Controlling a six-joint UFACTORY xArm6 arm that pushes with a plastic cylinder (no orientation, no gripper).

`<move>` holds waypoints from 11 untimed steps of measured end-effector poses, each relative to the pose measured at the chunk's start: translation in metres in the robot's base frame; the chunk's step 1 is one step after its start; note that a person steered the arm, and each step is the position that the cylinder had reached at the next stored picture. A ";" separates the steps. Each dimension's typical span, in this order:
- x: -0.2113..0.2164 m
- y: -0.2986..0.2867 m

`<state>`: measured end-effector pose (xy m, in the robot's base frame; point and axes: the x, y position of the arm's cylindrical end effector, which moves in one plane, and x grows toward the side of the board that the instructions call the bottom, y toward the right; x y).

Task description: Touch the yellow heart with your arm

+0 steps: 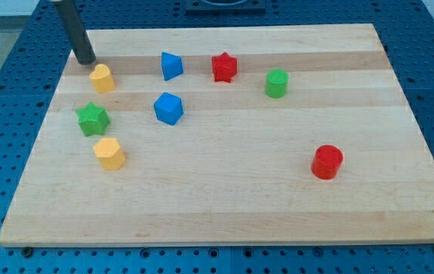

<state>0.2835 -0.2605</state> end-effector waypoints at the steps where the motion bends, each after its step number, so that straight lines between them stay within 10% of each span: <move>1: 0.010 0.001; 11: -0.032 0.109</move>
